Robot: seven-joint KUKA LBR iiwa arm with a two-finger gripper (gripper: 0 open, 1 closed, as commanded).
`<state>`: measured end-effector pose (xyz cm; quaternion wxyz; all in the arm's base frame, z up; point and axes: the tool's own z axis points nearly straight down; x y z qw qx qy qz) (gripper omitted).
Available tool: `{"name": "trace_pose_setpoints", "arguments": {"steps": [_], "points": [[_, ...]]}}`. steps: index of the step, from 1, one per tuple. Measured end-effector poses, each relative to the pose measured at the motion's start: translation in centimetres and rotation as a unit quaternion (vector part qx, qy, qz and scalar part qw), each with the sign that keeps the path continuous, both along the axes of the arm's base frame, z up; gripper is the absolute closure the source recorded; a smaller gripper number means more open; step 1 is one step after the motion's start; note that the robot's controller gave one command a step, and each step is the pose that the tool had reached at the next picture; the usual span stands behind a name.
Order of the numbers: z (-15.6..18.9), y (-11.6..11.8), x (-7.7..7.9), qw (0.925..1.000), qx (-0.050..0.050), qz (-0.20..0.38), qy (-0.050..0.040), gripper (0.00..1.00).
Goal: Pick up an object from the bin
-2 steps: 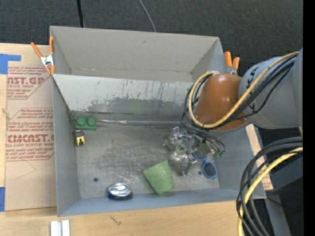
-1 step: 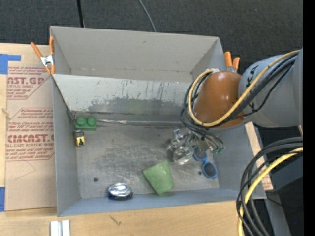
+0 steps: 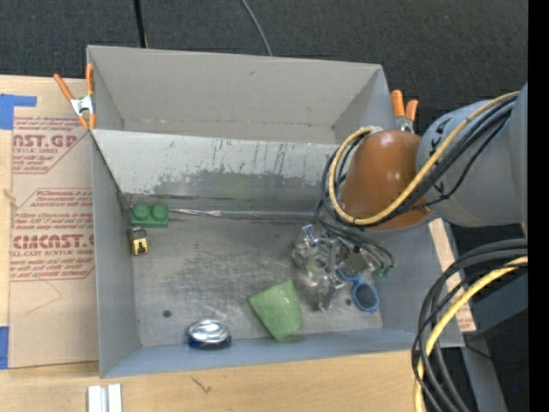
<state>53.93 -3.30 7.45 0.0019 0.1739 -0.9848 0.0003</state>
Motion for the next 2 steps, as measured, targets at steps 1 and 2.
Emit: {"name": "trace_pose_setpoints", "arguments": {"steps": [1,2], "points": [[0.15,-4.66,0.74,0.9995,0.004,-0.032,-0.0089,0.0],[0.37,-4.65,1.08,0.9994,0.003,-0.031,-0.0153,1.0]]}}
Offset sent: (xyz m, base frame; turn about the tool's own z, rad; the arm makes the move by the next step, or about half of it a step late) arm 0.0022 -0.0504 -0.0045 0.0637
